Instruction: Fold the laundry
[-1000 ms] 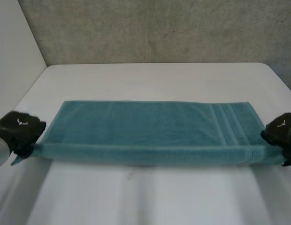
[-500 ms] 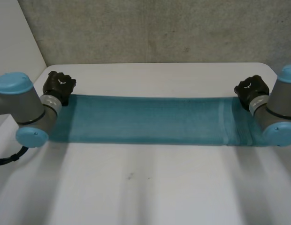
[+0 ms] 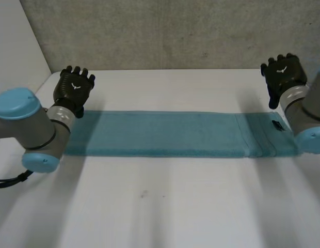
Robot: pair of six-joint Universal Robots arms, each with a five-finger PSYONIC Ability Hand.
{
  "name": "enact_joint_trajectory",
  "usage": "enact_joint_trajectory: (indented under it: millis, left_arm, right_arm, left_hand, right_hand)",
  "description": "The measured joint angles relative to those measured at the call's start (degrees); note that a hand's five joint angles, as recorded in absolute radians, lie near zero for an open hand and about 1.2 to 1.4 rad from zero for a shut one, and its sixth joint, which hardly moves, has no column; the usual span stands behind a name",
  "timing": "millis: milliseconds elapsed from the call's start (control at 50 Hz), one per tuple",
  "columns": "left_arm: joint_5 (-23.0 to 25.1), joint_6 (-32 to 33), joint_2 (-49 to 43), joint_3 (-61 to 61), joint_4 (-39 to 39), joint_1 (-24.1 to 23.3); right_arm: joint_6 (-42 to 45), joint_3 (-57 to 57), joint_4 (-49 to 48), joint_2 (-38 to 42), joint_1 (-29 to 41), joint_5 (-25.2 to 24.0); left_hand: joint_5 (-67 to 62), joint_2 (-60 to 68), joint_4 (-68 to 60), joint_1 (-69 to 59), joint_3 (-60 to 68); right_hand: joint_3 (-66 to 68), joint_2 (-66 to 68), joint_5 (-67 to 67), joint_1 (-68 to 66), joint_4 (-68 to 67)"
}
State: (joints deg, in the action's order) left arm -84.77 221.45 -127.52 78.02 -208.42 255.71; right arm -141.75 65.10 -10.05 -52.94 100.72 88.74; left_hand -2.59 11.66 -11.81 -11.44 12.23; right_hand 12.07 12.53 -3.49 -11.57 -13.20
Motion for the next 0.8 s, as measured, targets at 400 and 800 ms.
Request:
enact_joint_trajectory:
  millis: [400,800]
  left_arm:
    - [0.46,-23.50,21.02,21.53,4.02,0.27]
    - [0.47,-27.65,19.59,22.72,5.15,0.38]
  right_arm:
    - [-8.50,16.31,20.08,-12.51,-14.85,-16.53]
    - [-6.37,15.06,9.70,0.90,-18.79,-20.27]
  left_hand:
    - [0.00,0.00,0.00,0.00,0.00]
    - [0.00,0.00,0.00,0.00,0.00]
  right_hand:
    - [7.19,6.27,-5.42,-4.73,-6.01]
    - [48.38,48.13,-45.07,-39.38,-47.34]
